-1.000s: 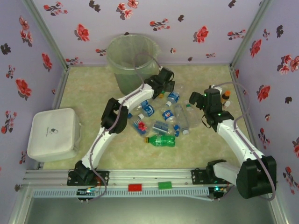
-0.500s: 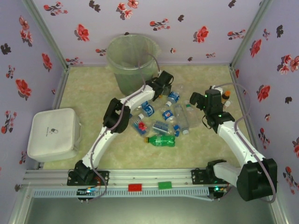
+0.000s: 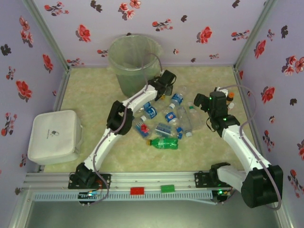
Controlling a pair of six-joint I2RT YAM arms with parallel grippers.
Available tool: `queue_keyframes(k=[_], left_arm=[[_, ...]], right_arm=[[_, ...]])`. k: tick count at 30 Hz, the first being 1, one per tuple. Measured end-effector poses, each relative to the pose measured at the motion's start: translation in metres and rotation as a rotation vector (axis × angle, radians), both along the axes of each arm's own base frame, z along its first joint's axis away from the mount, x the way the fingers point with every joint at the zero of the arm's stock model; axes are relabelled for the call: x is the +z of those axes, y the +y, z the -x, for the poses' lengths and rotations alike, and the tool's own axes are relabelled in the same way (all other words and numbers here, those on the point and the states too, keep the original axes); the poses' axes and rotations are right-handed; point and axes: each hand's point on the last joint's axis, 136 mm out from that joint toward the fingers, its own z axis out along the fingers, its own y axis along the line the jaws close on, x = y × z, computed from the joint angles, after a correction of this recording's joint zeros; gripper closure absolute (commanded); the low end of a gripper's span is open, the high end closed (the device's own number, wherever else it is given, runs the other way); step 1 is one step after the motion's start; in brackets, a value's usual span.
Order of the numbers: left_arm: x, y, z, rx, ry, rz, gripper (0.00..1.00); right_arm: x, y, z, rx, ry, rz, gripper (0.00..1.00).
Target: Put the plastic bottles in the bin
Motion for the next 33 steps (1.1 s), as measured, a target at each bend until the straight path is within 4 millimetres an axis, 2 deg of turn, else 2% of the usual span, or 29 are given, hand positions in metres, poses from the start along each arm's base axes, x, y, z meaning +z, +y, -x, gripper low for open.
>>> queue_keyframes(k=[10,14,16,19,27,30,33], left_arm=[[0.001,0.0,0.001,-0.009,-0.007,0.028,0.53],[0.003,0.005,0.017,-0.025,-0.002,0.031,0.54],[0.011,0.006,0.024,-0.033,-0.013,0.046,0.54],[0.033,0.009,0.033,-0.04,-0.047,0.084,0.54],[0.125,0.011,0.049,-0.068,-0.192,0.289,0.55],[0.146,0.01,0.058,-0.089,-0.212,0.356,0.55],[0.158,0.009,0.068,-0.116,-0.208,0.409,0.55]], right_arm=[[0.001,-0.001,0.0,-0.002,-0.003,0.003,0.0],[-0.002,0.0,-0.002,-0.001,0.001,0.003,0.0],[-0.005,0.001,-0.004,0.001,0.01,0.003,0.0],[-0.011,0.003,-0.007,0.009,0.023,0.0,0.0],[-0.019,0.011,-0.014,0.033,0.043,-0.026,0.0],[-0.02,0.013,-0.016,0.037,0.044,-0.034,0.0],[-0.02,0.015,-0.017,0.046,0.043,-0.044,0.0]])
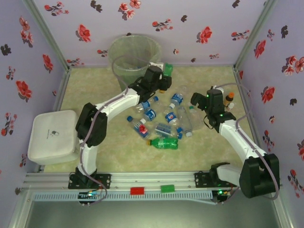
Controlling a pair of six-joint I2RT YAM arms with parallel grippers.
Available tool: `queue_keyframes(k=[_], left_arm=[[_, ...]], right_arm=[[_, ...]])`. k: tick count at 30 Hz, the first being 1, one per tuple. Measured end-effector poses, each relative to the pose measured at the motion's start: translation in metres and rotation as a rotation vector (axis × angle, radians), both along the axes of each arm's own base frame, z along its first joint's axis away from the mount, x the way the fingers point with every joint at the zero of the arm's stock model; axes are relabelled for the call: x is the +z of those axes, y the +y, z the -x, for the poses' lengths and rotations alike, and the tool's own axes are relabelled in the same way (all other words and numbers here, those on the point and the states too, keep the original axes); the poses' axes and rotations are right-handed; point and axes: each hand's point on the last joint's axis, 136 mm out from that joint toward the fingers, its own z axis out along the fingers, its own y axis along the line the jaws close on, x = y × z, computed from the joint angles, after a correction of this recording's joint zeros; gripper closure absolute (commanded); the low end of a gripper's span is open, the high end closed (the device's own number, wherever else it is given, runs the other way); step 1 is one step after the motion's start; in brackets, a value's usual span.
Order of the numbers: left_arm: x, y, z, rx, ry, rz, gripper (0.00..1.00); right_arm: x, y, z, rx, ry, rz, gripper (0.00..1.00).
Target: Put the plastic bottles in the bin
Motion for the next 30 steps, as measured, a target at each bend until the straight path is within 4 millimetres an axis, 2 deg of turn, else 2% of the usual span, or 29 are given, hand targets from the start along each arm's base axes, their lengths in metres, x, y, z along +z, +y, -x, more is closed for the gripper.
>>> queue_keyframes(k=[4,7,12,16,18,20,27,30], left_arm=[[0.013,0.0,0.016,-0.046,0.015,0.056,0.55],[0.032,0.002,0.028,-0.076,0.003,0.096,0.55],[0.086,0.007,0.044,-0.12,-0.072,0.18,0.54],[0.132,0.02,0.052,-0.134,-0.153,0.237,0.54],[0.151,0.035,0.048,-0.119,-0.199,0.253,0.54],[0.162,0.051,0.038,-0.09,-0.232,0.254,0.54],[0.173,0.128,-0.012,0.061,-0.29,0.19,0.54],[0.178,0.155,-0.029,0.116,-0.3,0.171,0.54]], right_arm=[[-0.001,0.003,-0.001,0.006,0.005,-0.013,0.0],[-0.001,0.006,-0.004,0.012,0.0,-0.032,0.0],[-0.003,0.01,-0.009,0.02,0.0,-0.049,0.0],[-0.005,0.012,-0.011,0.022,0.004,-0.066,0.0],[-0.005,0.013,-0.011,0.024,0.004,-0.071,0.0],[-0.005,0.013,-0.011,0.025,0.003,-0.073,0.0],[-0.005,0.013,-0.011,0.025,0.003,-0.073,0.0],[-0.005,0.013,-0.011,0.025,0.003,-0.073,0.0]])
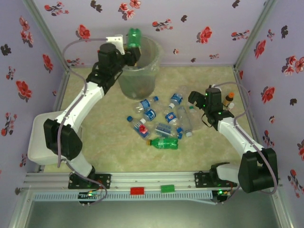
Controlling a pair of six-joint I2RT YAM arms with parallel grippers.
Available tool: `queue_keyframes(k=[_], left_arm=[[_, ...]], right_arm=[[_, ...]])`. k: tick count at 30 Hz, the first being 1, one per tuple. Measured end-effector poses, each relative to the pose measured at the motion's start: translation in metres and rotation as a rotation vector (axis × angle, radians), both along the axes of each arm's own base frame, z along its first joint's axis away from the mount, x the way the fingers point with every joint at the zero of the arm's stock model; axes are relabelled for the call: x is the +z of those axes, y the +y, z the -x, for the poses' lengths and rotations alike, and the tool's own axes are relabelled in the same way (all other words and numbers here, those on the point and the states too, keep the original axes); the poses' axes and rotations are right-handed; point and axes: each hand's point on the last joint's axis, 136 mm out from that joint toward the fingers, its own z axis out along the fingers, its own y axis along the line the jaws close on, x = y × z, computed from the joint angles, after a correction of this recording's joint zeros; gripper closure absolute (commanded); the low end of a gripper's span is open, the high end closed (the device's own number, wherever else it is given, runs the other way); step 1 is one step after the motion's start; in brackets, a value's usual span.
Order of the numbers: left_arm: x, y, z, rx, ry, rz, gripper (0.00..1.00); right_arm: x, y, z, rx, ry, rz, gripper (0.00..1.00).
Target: Put the plastic bottles in the bin
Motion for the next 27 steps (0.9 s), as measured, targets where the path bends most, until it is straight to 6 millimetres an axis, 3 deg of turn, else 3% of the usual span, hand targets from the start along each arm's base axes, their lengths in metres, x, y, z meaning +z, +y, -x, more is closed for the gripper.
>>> queue_keyframes(k=[3,7,13,18,23,27], left_arm=[[0.002,0.016,-0.016,0.038,0.003,-0.026,0.54],[-0.006,0.017,-0.036,0.047,0.042,-0.079,0.53],[-0.037,0.006,-0.065,0.033,0.15,-0.173,0.52],[-0.069,0.001,-0.076,0.021,0.252,-0.237,0.48],[-0.098,0.001,-0.076,0.013,0.338,-0.278,0.22],[-0.1,0.002,-0.074,0.011,0.351,-0.287,0.12]], right_arm=[[0.0,0.0,0.0,0.0,0.0,0.0,0.01],[0.0,0.0,0.0,0.0,0.0,0.0,0.0],[0.003,0.0,0.001,-0.001,-0.005,0.0,0.0],[0.009,-0.001,0.002,-0.002,-0.021,-0.003,0.0],[0.01,-0.002,0.005,-0.004,-0.019,0.0,0.0],[0.01,-0.003,0.007,-0.008,-0.016,0.005,0.0]])
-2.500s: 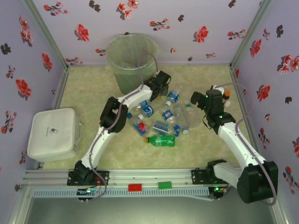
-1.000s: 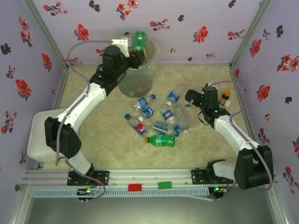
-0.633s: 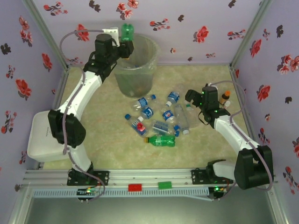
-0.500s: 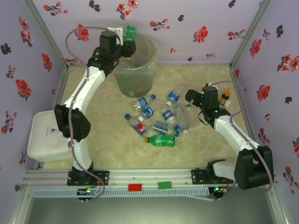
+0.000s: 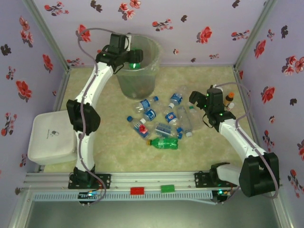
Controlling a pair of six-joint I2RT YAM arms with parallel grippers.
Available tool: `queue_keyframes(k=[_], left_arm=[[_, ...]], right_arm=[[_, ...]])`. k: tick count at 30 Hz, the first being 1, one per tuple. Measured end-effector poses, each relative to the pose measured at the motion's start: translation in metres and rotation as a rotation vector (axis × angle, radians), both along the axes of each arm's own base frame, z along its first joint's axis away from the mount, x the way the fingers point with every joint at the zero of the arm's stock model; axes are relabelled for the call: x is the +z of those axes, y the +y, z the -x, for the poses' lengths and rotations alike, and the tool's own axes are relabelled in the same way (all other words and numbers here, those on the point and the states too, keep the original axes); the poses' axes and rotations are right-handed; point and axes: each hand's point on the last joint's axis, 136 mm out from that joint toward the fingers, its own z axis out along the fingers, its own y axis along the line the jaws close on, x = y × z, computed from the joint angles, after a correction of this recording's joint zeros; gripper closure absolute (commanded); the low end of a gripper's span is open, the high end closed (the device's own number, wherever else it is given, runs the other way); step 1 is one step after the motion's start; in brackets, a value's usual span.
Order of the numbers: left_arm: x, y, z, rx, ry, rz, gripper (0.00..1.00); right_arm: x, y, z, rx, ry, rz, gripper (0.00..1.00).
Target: Put the plastic bottles in the bin
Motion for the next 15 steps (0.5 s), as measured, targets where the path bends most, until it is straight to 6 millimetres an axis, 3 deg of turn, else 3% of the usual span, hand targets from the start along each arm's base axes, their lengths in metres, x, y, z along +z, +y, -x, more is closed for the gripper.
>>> queue_keyframes(k=[7,9,15], left_arm=[[0.02,-0.002,0.011,-0.01,-0.046,0.017,0.02],[0.03,-0.003,0.026,-0.023,-0.076,0.028,0.0],[0.074,0.003,0.095,-0.058,-0.247,0.13,0.0]], right_arm=[[-0.004,-0.001,0.004,0.012,0.024,0.023,0.0],[-0.005,0.0,0.004,0.021,0.043,0.031,0.0],[-0.021,0.006,0.006,0.063,0.143,0.054,0.0]])
